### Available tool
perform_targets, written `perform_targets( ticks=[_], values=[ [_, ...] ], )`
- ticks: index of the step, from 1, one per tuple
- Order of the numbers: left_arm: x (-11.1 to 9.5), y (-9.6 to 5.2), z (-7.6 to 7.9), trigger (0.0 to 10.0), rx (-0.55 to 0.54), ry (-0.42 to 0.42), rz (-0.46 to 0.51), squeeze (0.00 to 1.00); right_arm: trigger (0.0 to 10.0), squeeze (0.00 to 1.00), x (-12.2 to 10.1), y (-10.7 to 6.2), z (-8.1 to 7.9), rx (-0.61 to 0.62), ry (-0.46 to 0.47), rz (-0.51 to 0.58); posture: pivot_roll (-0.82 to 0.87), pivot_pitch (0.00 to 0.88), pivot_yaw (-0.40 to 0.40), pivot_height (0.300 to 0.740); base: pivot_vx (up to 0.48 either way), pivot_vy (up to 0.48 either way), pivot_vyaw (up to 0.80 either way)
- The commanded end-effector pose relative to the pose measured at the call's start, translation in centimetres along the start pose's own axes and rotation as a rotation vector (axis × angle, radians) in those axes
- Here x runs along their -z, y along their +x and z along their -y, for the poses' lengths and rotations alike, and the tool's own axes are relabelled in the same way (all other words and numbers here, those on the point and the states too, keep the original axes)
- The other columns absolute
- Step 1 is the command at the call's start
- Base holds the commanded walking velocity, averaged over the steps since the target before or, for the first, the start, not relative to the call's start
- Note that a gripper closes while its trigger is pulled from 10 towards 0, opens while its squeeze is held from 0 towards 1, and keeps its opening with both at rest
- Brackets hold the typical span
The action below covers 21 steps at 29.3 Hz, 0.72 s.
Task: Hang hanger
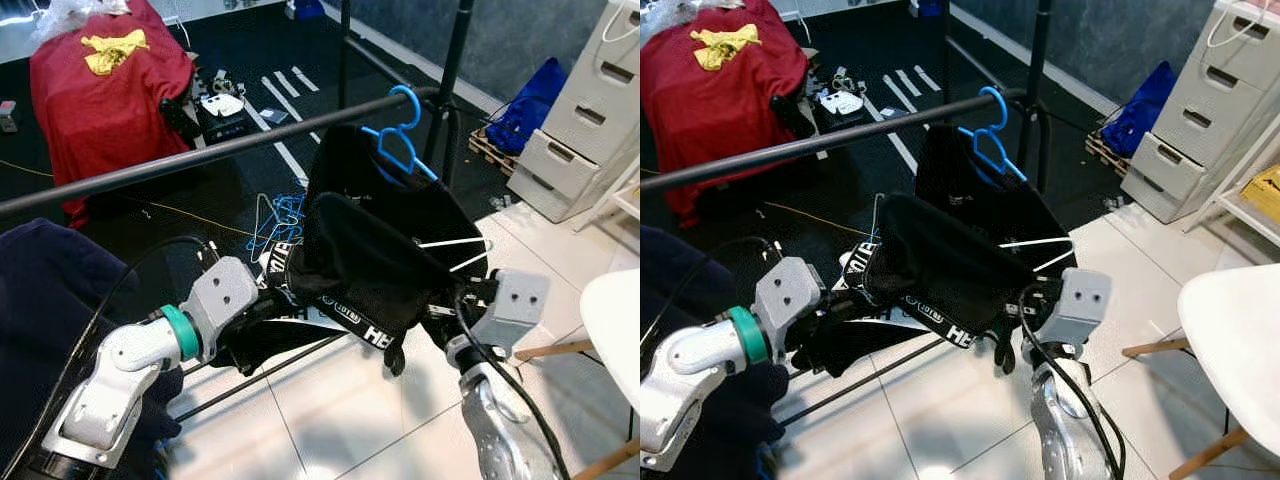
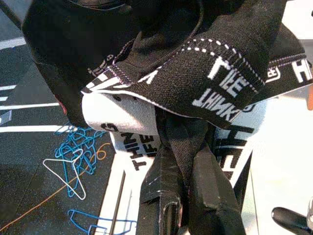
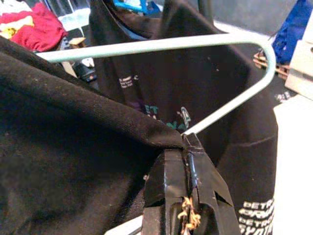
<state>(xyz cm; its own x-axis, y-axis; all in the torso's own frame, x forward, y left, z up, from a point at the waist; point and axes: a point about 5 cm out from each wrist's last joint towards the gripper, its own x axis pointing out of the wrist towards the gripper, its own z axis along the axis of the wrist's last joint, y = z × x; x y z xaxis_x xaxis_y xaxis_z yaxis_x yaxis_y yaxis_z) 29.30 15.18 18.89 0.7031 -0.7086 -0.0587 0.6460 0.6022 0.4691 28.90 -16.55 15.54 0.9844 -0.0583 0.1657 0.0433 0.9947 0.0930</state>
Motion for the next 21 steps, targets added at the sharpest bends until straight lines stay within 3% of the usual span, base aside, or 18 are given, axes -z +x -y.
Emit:
perform_targets(
  ticks=[1,3,4,5,7,8,9,13,21],
  values=[
    [0.7,-0.3,0.4,10.0,0.007,-0.007,-0.024,0.0,10.0,0.0,0.3,-0.4,0.2,0.005,-0.045,-0.001,-0.22,0.194,0.098,0.74,0.0,0.0,0.0],
    [0.9,-0.2,0.3,10.0,-0.008,-0.008,-0.028,0.0,10.0,0.0,-0.2,-0.6,0.6,0.06,-0.144,0.039,-0.23,0.191,0.097,0.74,0.0,0.0,0.0],
    [0.9,-0.2,0.3,10.0,-0.008,-0.008,-0.028,0.0,10.0,0.0,-0.2,-0.6,0.6,0.06,-0.144,0.039,-0.23,0.191,0.097,0.74,0.0,0.0,0.0],
    [1.0,-0.1,0.3,10.0,-0.02,-0.008,-0.03,0.0,10.0,0.0,-0.7,-0.8,1.2,0.12,-0.226,0.073,-0.23,0.188,0.098,0.74,0.0,0.0,0.0],
    [1.0,-0.1,0.3,10.0,-0.02,-0.008,-0.03,0.0,10.0,0.0,-0.7,-0.8,1.2,0.12,-0.226,0.073,-0.23,0.188,0.098,0.74,0.0,0.0,0.0],
    [1.1,-0.1,0.2,10.0,-0.026,-0.008,-0.032,0.0,10.0,0.0,-0.9,-1.0,1.6,0.159,-0.284,0.098,-0.23,0.188,0.098,0.74,0.0,0.0,0.0],
    [1.2,0.1,0.2,10.0,-0.029,-0.01,-0.034,0.0,10.0,1.0,-1.1,-1.3,2.2,0.199,-0.323,0.119,-0.23,0.183,0.1,0.74,0.0,0.0,0.0],
    [1.2,0.2,0.3,10.0,-0.03,-0.014,-0.033,0.0,10.0,1.0,-1.4,-1.5,2.7,0.244,-0.343,0.133,-0.24,0.188,0.102,0.74,0.0,0.0,0.0],
    [1.1,0.7,0.3,10.0,-0.025,-0.011,-0.028,0.0,10.0,1.0,-2.1,-2.7,5.1,0.461,-0.355,0.142,-0.24,0.18,0.117,0.74,0.0,0.0,0.0]
  ],
)
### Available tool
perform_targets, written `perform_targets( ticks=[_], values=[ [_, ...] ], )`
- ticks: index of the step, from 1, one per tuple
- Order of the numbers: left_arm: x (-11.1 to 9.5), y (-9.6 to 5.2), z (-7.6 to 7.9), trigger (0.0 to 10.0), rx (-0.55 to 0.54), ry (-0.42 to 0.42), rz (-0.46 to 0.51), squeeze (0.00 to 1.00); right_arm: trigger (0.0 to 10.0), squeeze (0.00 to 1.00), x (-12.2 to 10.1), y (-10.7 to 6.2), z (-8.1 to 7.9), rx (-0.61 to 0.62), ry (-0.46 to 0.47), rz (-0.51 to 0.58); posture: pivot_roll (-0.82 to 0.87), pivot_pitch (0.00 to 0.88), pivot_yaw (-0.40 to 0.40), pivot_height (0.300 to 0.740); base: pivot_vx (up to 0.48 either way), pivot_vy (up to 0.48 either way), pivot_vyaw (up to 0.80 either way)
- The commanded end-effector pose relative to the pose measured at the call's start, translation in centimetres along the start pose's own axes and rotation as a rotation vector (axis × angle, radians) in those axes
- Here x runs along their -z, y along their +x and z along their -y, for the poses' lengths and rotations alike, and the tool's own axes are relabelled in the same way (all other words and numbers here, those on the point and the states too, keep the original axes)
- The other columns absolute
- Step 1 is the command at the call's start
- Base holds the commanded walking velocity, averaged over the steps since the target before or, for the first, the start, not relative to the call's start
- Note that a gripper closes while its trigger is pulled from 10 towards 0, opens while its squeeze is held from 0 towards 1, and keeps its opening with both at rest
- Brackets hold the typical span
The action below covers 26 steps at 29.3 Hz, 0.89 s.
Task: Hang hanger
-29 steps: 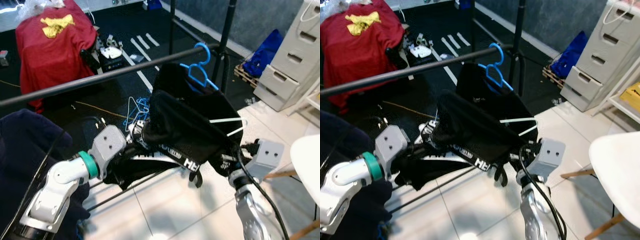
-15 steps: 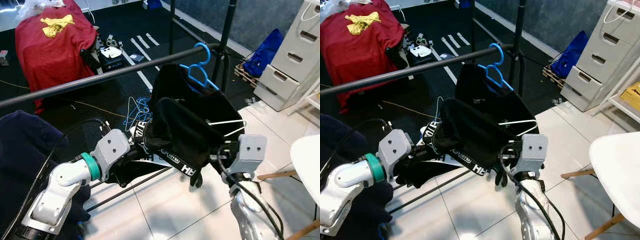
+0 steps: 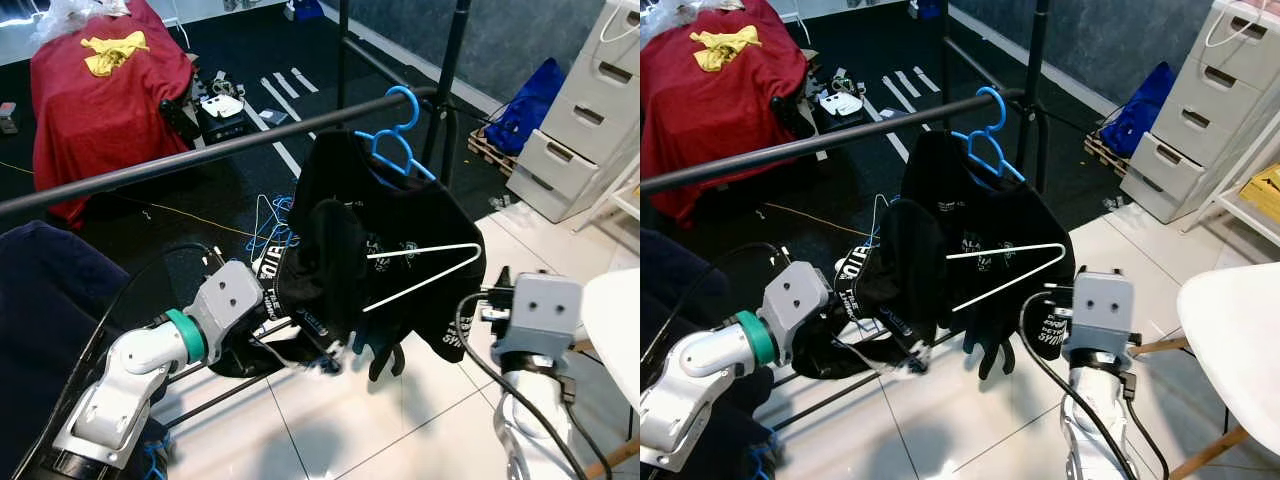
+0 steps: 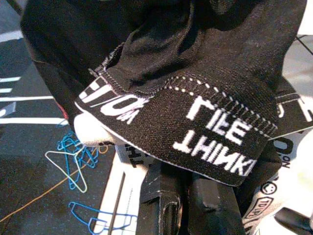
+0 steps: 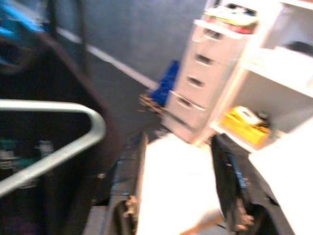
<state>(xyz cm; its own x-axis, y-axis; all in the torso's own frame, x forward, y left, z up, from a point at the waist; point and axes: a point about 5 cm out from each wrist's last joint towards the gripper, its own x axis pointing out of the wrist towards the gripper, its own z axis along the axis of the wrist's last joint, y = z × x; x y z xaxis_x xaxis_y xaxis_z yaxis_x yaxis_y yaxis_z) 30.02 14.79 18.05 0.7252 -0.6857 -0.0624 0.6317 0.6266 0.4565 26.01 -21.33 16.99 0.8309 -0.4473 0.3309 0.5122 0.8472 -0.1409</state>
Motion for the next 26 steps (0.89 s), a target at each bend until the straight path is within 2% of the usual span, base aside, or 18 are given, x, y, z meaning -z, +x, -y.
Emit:
perform_targets(
  ticks=[1,2,4,6,8,9,10,11,12,13,15,18,21,24,26],
  values=[
    [0.3,-0.1,0.1,10.0,0.0,0.006,-0.009,0.0,10.0,0.58,0.1,-0.3,0.9,0.051,-0.039,0.002,-0.24,0.181,0.117,0.74,0.0,0.0,0.0],
    [0.3,-0.1,0.1,10.0,0.0,0.006,-0.01,0.0,10.0,0.0,-0.8,-0.1,0.7,0.023,-0.059,0.062,-0.24,0.192,0.121,0.74,0.0,0.0,0.0],
    [0.3,-0.1,0.1,10.0,0.0,0.007,-0.01,0.0,10.0,0.0,-1.5,0.0,0.5,-0.003,-0.069,0.106,-0.24,0.191,0.121,0.74,0.0,0.0,0.0],
    [0.4,-0.1,0.2,10.0,0.001,0.007,-0.012,0.0,10.0,0.0,-3.6,0.2,-2.1,-0.216,-0.069,0.219,-0.24,0.189,0.121,0.74,0.0,0.0,0.0],
    [0.4,-0.1,0.3,10.0,0.0,0.007,-0.01,0.0,10.0,0.0,-4.6,-0.6,-5.1,-0.453,-0.071,0.274,-0.23,0.185,0.119,0.74,0.0,0.0,0.0],
    [0.4,0.0,0.3,10.0,-0.001,0.006,-0.009,0.0,10.0,0.0,-4.8,-1.0,-6.0,-0.524,-0.074,0.286,-0.23,0.185,0.119,0.74,0.0,0.0,0.0],
    [0.4,0.0,0.3,10.0,-0.001,0.006,-0.009,0.0,10.0,0.0,-4.8,-1.0,-6.0,-0.524,-0.074,0.286,-0.23,0.185,0.119,0.74,0.0,0.0,0.0],
    [0.3,0.0,0.4,10.0,-0.002,0.004,-0.005,0.0,10.0,0.0,-4.9,-2.1,-7.9,-0.67,-0.067,0.299,-0.23,0.185,0.118,0.74,0.0,0.0,0.0],
    [0.3,0.0,0.4,10.0,-0.002,0.004,-0.005,0.0,10.0,0.0,-4.9,-2.1,-7.9,-0.67,-0.067,0.299,-0.23,0.185,0.118,0.74,0.0,0.0,0.0],
    [0.2,0.1,0.4,10.0,-0.002,0.004,-0.003,0.0,10.0,0.0,-4.9,-3.1,-9.3,-0.774,-0.067,0.307,-0.22,0.185,0.117,0.74,0.0,0.0,0.0],
    [0.1,0.1,0.4,10.0,-0.004,0.003,-0.001,0.0,10.0,0.0,-4.9,-4.7,-10.8,-0.912,-0.041,0.308,-0.22,0.185,0.116,0.74,0.0,0.0,0.0],
    [0.2,-0.1,0.4,10.0,-0.008,0.002,-0.004,0.0,10.0,0.0,-5.4,-5.5,-11.3,-0.967,-0.014,0.319,-0.22,0.188,0.116,0.74,0.0,0.0,0.0],
    [0.3,-0.1,0.4,10.0,-0.01,0.001,-0.005,0.0,10.0,0.0,-5.6,-5.8,-11.1,-0.984,-0.035,0.342,-0.22,0.188,0.116,0.74,0.0,0.0,0.0],
    [0.3,0.5,0.4,10.0,-0.01,-0.002,-0.004,0.0,10.0,0.0,-5.9,-6.4,-10.3,-0.993,-0.161,0.432,-0.24,0.184,0.121,0.74,0.0,0.0,0.0],
    [0.3,0.7,0.4,10.0,-0.01,-0.002,-0.002,0.0,10.0,0.0,-6.0,-6.6,-10.0,-1.003,-0.194,0.453,-0.24,0.184,0.121,0.74,0.0,0.0,0.0]
  ],
)
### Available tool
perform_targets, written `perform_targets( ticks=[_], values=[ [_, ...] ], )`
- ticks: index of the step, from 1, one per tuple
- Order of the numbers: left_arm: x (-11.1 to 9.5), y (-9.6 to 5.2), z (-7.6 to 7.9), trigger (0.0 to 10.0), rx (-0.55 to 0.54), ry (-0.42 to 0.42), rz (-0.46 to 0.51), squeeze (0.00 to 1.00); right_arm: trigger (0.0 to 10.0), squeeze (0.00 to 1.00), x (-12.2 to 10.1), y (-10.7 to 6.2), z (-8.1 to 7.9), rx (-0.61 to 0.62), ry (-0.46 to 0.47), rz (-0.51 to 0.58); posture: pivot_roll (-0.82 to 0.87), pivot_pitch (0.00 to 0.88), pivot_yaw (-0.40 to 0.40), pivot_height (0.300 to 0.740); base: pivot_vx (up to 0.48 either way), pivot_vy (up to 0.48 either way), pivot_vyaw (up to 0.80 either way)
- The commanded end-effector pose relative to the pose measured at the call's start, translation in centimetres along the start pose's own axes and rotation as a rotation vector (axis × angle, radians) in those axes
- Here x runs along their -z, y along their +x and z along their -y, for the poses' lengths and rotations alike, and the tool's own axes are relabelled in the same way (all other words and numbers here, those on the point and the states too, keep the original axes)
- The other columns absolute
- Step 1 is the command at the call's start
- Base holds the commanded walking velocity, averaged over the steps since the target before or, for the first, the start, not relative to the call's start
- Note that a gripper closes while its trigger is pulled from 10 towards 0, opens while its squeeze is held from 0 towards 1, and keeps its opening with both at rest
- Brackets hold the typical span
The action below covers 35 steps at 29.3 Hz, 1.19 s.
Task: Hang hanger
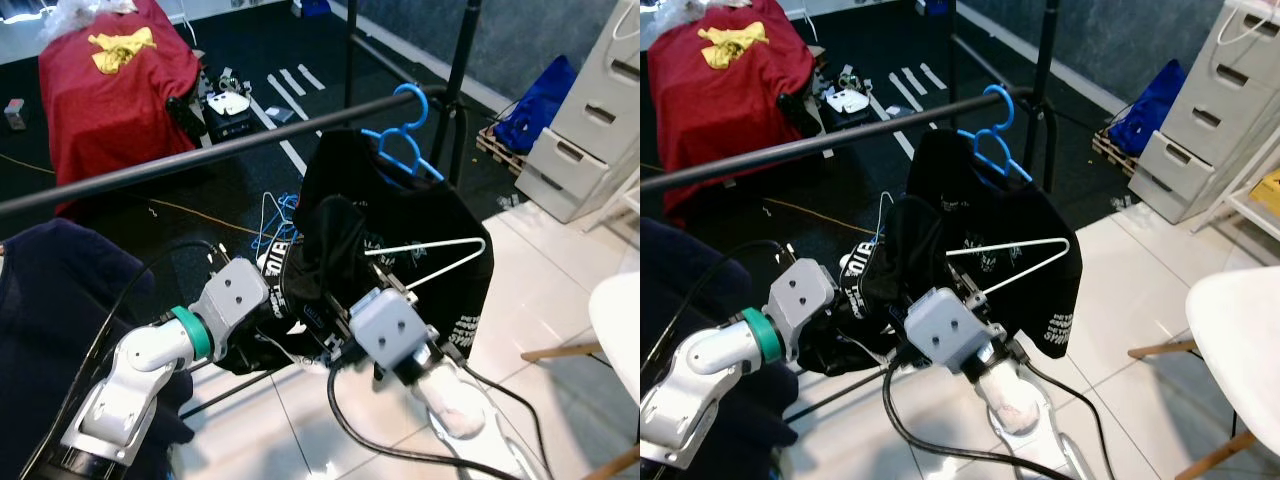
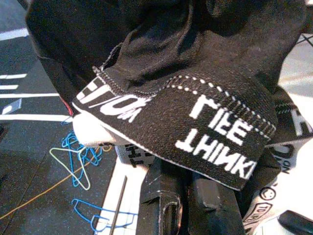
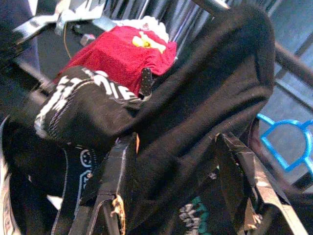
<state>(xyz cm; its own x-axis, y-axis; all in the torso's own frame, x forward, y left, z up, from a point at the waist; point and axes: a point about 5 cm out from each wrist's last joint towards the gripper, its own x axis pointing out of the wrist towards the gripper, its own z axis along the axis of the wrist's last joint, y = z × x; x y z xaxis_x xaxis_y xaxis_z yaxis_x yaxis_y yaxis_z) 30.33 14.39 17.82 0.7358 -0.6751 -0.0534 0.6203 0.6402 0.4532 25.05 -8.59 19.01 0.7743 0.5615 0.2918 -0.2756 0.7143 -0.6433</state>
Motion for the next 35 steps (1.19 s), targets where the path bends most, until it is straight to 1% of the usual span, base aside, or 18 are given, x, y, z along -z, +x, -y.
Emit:
perform_targets(
  ticks=[1,3,4,5,6,7,8,9,11,13,15,17,18,22,25,30,31,35],
  values=[
    [0.2,0.1,0.3,10.0,0.007,0.003,-0.003,0.0,10.0,0.0,-0.6,-0.3,-0.5,-0.03,-0.019,0.025,-0.24,0.184,0.121,0.74,0.0,0.0,0.0],
    [0.1,0.7,0.2,10.0,0.008,0.002,0.006,0.0,10.0,0.0,-0.5,-1.6,-0.5,-0.046,-0.154,0.007,-0.26,0.179,0.126,0.74,0.0,0.0,0.0],
    [0.1,0.7,0.2,10.0,0.008,0.002,0.006,0.0,10.0,0.0,-0.5,-1.6,-0.5,-0.046,-0.154,0.007,-0.26,0.179,0.126,0.74,0.0,0.0,0.0],
    [0.1,1.0,0.1,10.0,0.013,0.004,0.009,0.0,10.0,0.0,-0.5,-2.7,-0.7,-0.062,-0.211,-0.007,-0.27,0.175,0.132,0.74,0.0,0.0,0.0],
    [0.1,1.0,0.1,10.0,0.013,0.004,0.009,0.0,10.0,0.0,-0.5,-2.7,-0.7,-0.062,-0.211,-0.007,-0.27,0.175,0.132,0.74,0.0,0.0,0.0],
    [0.1,1.2,0.1,10.0,0.016,0.004,0.012,0.0,10.0,0.0,-0.6,-3.6,-0.8,-0.078,-0.25,-0.019,-0.27,0.174,0.135,0.74,0.0,0.0,0.0],
    [0.1,1.2,0.1,10.0,0.016,0.004,0.012,0.0,10.0,0.0,-0.6,-3.6,-0.8,-0.078,-0.25,-0.019,-0.27,0.174,0.135,0.74,0.0,0.0,0.0],
    [0.1,1.3,0.1,10.0,0.019,0.004,0.014,0.0,10.0,0.0,-0.4,-4.4,-1.3,-0.108,-0.252,-0.037,-0.28,0.173,0.138,0.74,0.0,0.0,0.0],
    [0.1,1.3,0.1,10.0,0.019,0.004,0.014,0.0,10.0,0.0,-0.4,-4.4,-1.3,-0.108,-0.252,-0.037,-0.28,0.173,0.138,0.74,0.0,0.0,0.0],
    [-0.1,1.6,0.2,10.0,0.025,0.002,0.023,0.0,10.0,0.0,0.7,-5.1,-2.2,-0.175,-0.248,-0.077,-0.28,0.17,0.14,0.74,0.0,0.0,0.0],
    [-0.2,1.7,0.3,10.0,0.027,0.002,0.028,0.0,10.0,0.0,1.4,-5.1,-2.5,-0.199,-0.248,-0.089,-0.28,0.169,0.14,0.74,0.0,0.0,0.0],
    [-0.4,1.6,0.3,10.0,0.027,0.003,0.033,0.0,10.0,0.0,1.9,-4.4,-2.6,-0.201,-0.257,-0.085,-0.27,0.168,0.139,0.74,0.0,0.0,0.0],
    [-0.5,1.5,0.2,10.0,0.027,0.002,0.039,0.0,10.0,0.0,2.2,-3.5,-2.5,-0.191,-0.262,-0.072,-0.26,0.167,0.137,0.74,0.0,0.0,0.0],
    [-0.8,1.3,0.1,10.0,0.026,0.003,0.049,0.0,10.0,0.0,2.5,-2.1,-2.5,-0.175,-0.253,-0.05,-0.25,0.167,0.134,0.74,0.0,0.0,0.0],
    [-1.1,1.2,0.2,10.0,0.021,0.001,0.063,0.0,10.0,0.0,2.3,-1.3,-2.9,-0.17,-0.154,-0.035,-0.24,0.168,0.125,0.74,0.0,0.0,0.0],
    [-1.2,1.2,0.2,10.0,0.02,0.0,0.066,0.0,10.0,0.0,2.3,-1.2,-2.9,-0.167,-0.134,-0.03,-0.24,0.168,0.125,0.74,0.0,0.0,0.0],
    [-1.2,1.2,0.3,10.0,0.02,-0.003,0.07,0.0,10.0,1.0,2.1,-1.0,-2.9,-0.168,-0.112,-0.02,-0.25,0.168,0.118,0.74,0.0,0.0,0.0],
    [-1.2,1.4,0.6,10.0,0.019,-0.01,0.078,0.0,10.0,1.0,2.0,-0.6,-2.9,-0.158,-0.09,-0.013,-0.25,0.165,0.115,0.74,0.0,0.0,0.0]
  ],
)
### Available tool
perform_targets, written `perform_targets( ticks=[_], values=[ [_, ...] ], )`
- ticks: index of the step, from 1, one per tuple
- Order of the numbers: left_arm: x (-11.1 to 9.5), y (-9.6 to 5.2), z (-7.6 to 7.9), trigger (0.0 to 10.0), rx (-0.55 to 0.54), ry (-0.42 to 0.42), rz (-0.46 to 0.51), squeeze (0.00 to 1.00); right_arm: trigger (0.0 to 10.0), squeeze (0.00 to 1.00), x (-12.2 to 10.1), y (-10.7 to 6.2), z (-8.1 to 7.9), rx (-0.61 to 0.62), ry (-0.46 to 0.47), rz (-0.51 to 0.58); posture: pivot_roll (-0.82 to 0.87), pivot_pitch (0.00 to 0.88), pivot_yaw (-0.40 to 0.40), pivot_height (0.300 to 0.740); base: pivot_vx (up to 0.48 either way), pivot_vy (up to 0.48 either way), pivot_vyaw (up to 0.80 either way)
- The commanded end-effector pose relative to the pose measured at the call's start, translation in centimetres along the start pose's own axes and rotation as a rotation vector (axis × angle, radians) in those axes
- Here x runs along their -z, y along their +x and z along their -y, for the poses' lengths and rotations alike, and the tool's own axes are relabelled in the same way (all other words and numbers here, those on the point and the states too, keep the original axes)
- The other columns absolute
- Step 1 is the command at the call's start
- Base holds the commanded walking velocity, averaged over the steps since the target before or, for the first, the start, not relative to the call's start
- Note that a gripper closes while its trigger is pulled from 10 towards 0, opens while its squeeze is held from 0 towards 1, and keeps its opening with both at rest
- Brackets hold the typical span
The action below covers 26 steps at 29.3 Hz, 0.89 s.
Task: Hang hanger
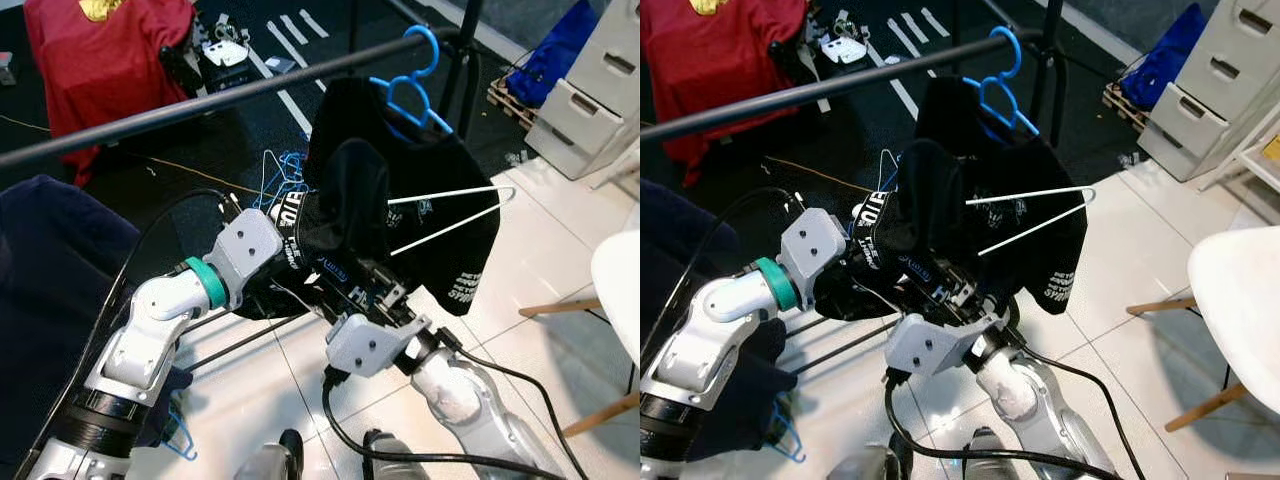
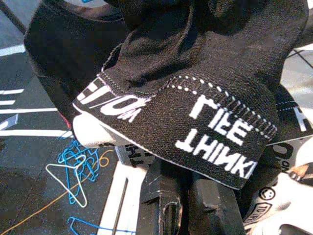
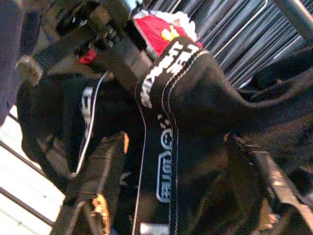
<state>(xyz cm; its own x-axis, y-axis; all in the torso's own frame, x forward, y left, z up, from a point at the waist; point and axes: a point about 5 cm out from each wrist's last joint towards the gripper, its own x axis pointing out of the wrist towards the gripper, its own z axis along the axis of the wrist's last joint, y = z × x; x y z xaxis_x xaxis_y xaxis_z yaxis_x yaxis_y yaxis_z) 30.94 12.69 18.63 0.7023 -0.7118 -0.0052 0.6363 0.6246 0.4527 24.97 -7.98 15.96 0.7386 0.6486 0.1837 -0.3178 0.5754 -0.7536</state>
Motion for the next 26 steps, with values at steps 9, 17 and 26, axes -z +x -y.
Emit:
perform_targets(
  ticks=[9,17,26],
  values=[
    [-0.2,0.1,0.3,10.0,-0.008,-0.016,0.02,0.0,10.0,0.0,0.6,1.0,-0.5,0.003,0.037,-0.001,-0.25,0.166,0.115,0.74,0.0,0.0,0.0],
    [-0.3,0.2,0.4,10.0,-0.01,-0.019,0.023,0.0,10.0,1.0,-0.1,2.5,-0.9,-0.028,0.17,0.051,-0.24,0.164,0.108,0.74,0.0,0.0,0.0],
    [-0.3,0.2,0.6,10.0,-0.014,-0.023,0.025,0.0,10.0,1.0,0.3,2.9,-1.4,-0.034,0.254,0.03,-0.24,0.166,0.106,0.74,0.0,0.0,0.0]
  ],
)
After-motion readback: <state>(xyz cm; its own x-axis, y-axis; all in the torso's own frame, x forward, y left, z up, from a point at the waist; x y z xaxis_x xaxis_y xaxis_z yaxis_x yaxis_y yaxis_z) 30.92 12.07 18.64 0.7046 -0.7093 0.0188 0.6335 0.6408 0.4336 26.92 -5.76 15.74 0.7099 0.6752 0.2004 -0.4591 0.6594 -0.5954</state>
